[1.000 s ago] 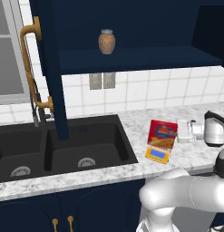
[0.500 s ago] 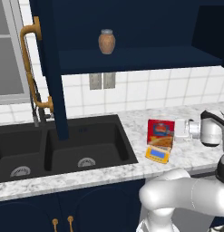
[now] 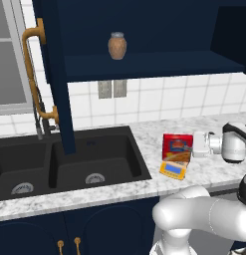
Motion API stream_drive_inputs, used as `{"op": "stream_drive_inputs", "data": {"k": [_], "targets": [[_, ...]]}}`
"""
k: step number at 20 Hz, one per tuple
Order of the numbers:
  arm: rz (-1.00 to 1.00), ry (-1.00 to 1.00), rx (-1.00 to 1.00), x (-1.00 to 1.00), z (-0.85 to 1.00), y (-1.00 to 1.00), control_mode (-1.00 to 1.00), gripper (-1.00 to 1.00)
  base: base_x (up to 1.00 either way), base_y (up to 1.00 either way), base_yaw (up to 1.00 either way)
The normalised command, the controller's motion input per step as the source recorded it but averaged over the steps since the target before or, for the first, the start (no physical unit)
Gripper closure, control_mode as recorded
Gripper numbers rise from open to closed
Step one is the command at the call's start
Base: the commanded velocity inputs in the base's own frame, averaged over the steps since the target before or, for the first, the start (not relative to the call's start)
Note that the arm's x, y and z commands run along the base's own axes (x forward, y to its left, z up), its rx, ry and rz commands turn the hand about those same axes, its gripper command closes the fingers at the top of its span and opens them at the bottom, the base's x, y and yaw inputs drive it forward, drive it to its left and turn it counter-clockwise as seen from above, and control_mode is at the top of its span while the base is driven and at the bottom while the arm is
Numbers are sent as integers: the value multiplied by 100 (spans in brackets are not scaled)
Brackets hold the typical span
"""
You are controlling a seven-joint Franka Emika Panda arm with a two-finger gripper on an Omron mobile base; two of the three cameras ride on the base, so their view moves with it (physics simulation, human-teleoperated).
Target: Pick the boxed food and place it on the digital scale for weighing, and close the cabinet.
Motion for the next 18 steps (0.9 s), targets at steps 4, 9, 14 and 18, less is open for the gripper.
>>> {"op": "stream_drive_inputs", "data": {"k": [4, 9, 14, 18], "targets": [[0, -6, 0, -2, 0, -29, -100, -100, 0, 0, 0], [0, -9, 0, 0, -1, -34, -100, -100, 0, 0, 0], [0, -15, 0, -4, -4, -39, -100, -100, 0, 0, 0], [0, -36, 0, -37, 2, -31, -100, -100, 0, 0, 0]]}}
